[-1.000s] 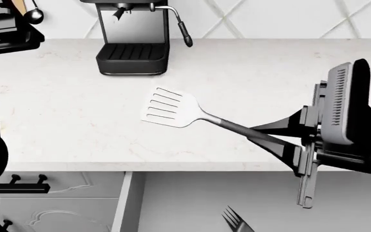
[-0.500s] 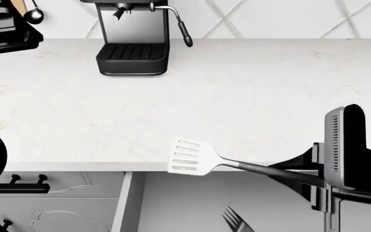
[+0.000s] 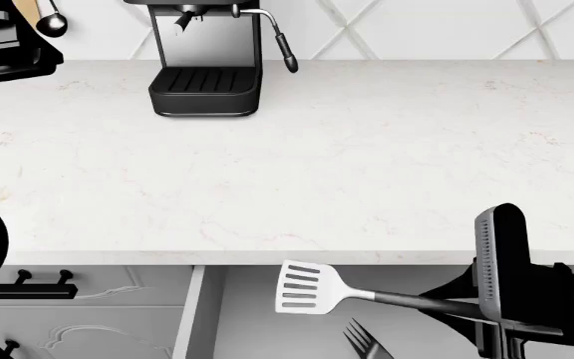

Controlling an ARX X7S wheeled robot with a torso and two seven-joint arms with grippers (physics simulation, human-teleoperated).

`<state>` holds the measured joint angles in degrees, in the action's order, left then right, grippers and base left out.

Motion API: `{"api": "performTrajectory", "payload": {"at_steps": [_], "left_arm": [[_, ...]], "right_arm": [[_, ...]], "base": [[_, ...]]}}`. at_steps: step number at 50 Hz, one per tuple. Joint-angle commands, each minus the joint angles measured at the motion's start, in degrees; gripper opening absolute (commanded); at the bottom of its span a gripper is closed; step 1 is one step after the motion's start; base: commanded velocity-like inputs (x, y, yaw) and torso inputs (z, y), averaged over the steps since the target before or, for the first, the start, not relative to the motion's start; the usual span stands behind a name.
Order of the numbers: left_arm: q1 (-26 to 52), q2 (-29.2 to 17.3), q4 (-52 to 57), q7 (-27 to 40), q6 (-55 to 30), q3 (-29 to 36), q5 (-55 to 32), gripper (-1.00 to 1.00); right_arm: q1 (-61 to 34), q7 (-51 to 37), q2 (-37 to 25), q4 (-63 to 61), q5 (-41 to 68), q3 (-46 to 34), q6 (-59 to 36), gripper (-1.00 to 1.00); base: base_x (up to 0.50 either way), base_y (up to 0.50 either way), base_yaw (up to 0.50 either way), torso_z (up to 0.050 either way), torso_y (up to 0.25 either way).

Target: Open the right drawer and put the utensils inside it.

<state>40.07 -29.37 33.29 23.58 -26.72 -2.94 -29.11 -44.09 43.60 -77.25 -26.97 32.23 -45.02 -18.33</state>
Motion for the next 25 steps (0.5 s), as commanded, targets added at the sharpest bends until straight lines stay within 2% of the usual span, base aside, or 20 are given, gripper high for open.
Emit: {"api": "performTrajectory", "payload": {"at_steps": [1, 2, 25], "left_arm": [[-0.21, -0.06, -0.12, 0.07, 0.21, -0.06, -0.06, 1.00], [-0.18, -0.08, -0.06, 0.13, 0.14, -0.07, -0.08, 1.00], [0.31, -0.30, -0.07, 0.30, 0.02, 0.05, -0.38, 1.00]], "right_arm": [[-0.12, -4.82, 0.57, -0.53, 1.46, 0.70, -3.46, -1.00], [-0.04, -5.51, 0.58, -0.69, 2.49, 0.97, -3.72, 1.00], [-1.10, -5.59, 1.40, -0.50, 3.20, 2.11, -4.05, 1.00]], "base": [[0.00, 0.00, 0.00, 0.000, 0.000], [0.00, 0.00, 0.00, 0.000, 0.000], [0.00, 0.00, 0.00, 0.000, 0.000]]}}
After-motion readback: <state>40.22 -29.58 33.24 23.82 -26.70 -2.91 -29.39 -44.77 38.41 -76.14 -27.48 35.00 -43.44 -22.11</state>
